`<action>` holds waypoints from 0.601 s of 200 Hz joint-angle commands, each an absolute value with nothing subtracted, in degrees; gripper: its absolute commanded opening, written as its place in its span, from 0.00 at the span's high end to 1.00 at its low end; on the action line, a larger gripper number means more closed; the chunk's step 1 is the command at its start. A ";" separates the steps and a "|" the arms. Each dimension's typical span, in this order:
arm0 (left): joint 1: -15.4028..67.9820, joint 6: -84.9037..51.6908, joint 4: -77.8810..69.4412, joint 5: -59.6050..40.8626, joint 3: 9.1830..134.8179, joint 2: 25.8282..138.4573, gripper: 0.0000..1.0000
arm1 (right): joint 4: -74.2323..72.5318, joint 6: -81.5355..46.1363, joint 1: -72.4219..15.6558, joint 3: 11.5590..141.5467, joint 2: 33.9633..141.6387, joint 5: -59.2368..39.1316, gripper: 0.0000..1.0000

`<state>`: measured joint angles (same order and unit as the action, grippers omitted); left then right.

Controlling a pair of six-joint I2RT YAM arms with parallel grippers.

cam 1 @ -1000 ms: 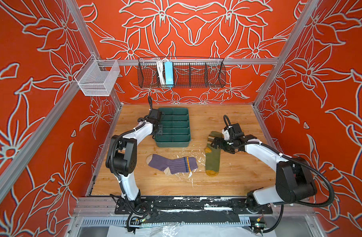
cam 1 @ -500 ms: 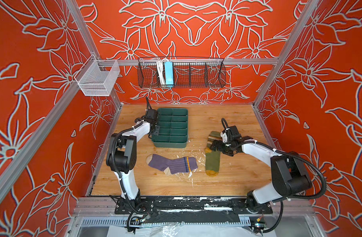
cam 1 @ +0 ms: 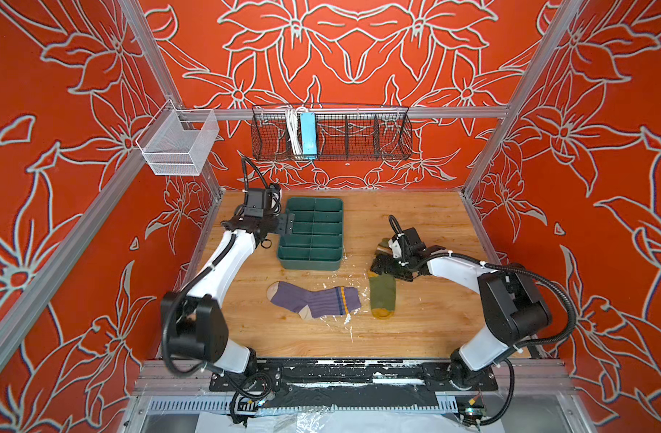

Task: Roll the socks

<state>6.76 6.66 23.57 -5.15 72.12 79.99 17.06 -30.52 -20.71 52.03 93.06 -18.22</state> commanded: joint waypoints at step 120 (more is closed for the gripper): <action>67.26 43.39 8.36 6.49 50.78 86.51 0.16 | 35.41 -37.61 8.72 44.77 49.58 -27.32 0.02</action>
